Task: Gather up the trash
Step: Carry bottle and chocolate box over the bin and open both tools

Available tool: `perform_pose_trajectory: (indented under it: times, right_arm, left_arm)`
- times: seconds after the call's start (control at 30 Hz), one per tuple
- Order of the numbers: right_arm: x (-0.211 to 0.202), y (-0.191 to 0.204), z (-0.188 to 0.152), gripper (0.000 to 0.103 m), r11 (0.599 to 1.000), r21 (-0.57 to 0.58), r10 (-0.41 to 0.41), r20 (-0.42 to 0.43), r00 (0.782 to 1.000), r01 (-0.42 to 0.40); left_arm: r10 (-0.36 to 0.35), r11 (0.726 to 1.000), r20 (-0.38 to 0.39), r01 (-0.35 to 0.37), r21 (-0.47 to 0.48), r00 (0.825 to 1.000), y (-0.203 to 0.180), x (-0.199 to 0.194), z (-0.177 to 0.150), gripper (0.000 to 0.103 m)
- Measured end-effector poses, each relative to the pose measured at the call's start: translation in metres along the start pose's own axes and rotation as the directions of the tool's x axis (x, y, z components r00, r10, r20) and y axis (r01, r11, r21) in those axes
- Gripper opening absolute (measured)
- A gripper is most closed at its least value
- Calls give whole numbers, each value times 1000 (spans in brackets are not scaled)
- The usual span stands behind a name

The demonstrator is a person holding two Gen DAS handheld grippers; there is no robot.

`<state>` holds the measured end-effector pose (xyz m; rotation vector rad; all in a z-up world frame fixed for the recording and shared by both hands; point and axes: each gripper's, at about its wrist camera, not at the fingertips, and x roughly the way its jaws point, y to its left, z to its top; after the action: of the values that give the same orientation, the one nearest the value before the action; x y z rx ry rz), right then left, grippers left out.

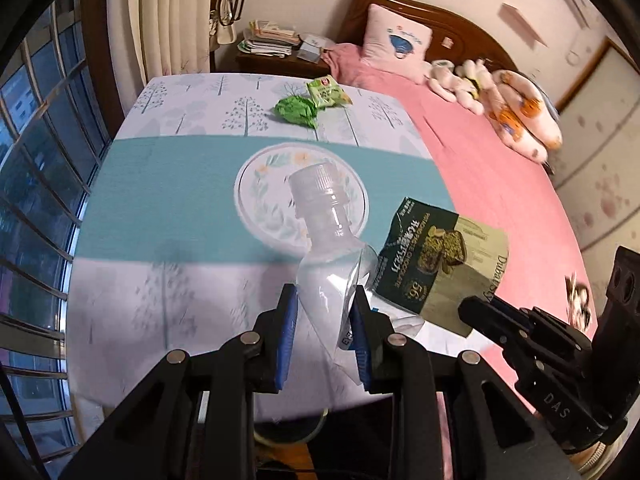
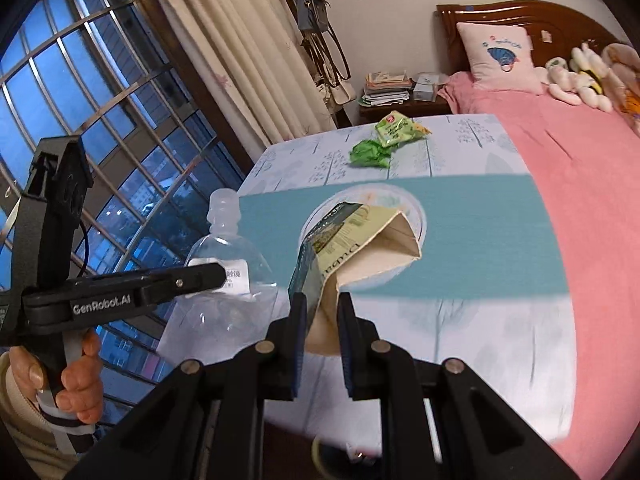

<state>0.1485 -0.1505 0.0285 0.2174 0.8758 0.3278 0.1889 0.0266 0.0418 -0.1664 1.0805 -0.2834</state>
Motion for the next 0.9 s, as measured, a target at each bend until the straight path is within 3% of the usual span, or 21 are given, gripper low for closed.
perform_pose_trajectory:
  times: [0.2,0.5,0.67,0.9]
  right_arm:
    - [-31,48,-69,15,999,-2,-51,-15,999,51]
    - [-44,64,-130,14,996,15,-86,-102,991,88]
    - [-37,64,-160,14,993,15,-110,-158,981,114]
    - [-7,56,-212,14,991,6,-128,-250,960,133]
  left_arm:
    - [-24,998,-11,24,57,1000,13,-33,-61,24]
    - [-14,994,-64,21,105,998,15,-46,-128,24]
    - [15,992,-100,-2,127,995,13,-30,-160,24]
    - [55,990,-200,-27,141,978,17,25,-212,24]
